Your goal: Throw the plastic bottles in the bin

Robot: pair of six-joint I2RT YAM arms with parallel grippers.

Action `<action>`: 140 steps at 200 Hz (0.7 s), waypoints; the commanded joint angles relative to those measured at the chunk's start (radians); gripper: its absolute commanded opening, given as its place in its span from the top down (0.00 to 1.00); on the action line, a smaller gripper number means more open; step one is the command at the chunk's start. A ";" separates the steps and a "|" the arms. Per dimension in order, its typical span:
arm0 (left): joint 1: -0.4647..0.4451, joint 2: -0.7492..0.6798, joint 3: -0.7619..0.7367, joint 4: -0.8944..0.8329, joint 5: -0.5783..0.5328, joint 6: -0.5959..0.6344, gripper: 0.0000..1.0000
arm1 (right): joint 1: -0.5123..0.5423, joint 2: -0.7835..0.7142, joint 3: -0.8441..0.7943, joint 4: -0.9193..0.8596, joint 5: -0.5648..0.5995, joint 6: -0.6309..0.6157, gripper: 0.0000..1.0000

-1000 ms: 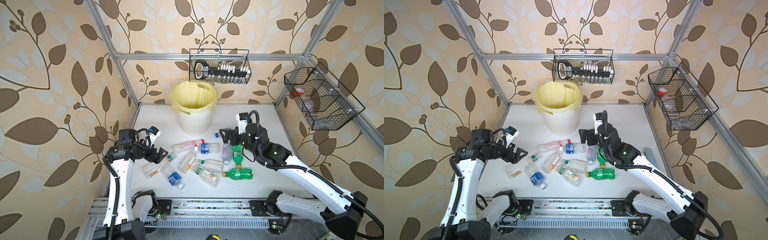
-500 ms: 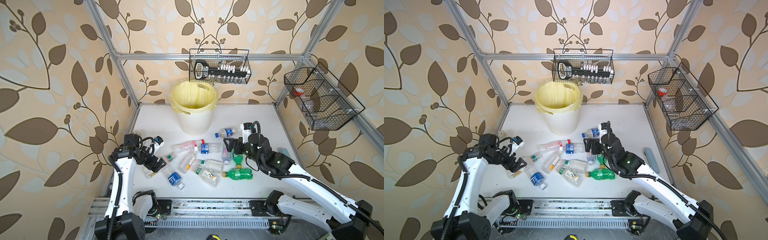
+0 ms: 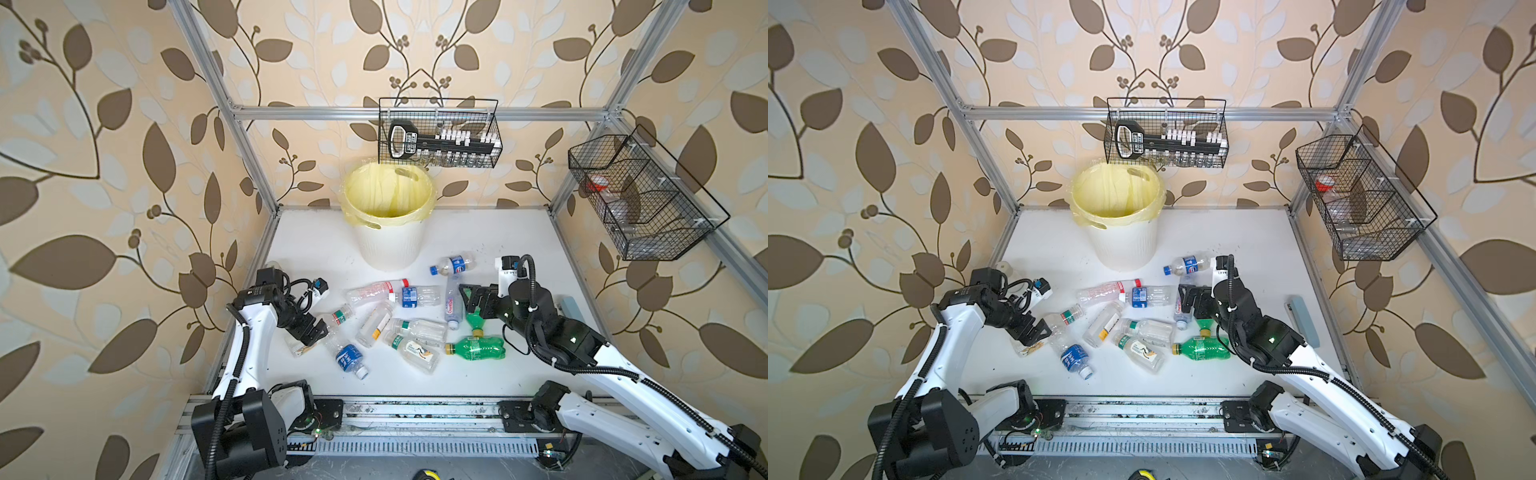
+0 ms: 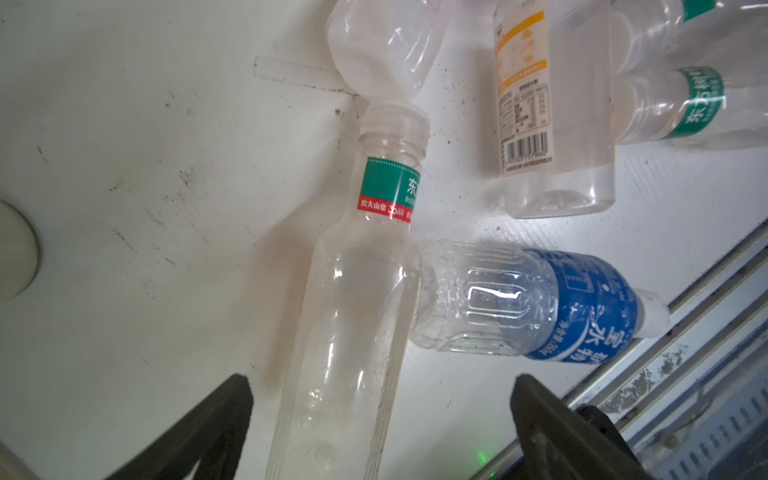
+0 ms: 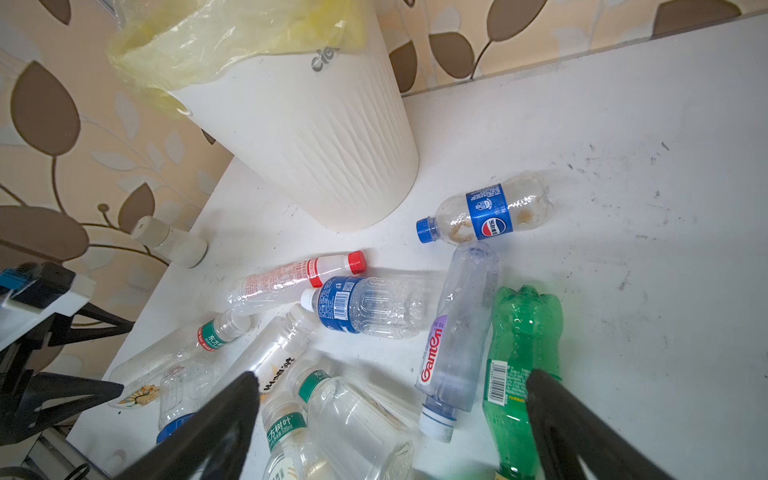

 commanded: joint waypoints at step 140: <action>0.010 0.049 -0.148 0.174 -0.122 0.151 0.01 | 0.005 -0.031 -0.043 -0.031 0.051 0.014 0.00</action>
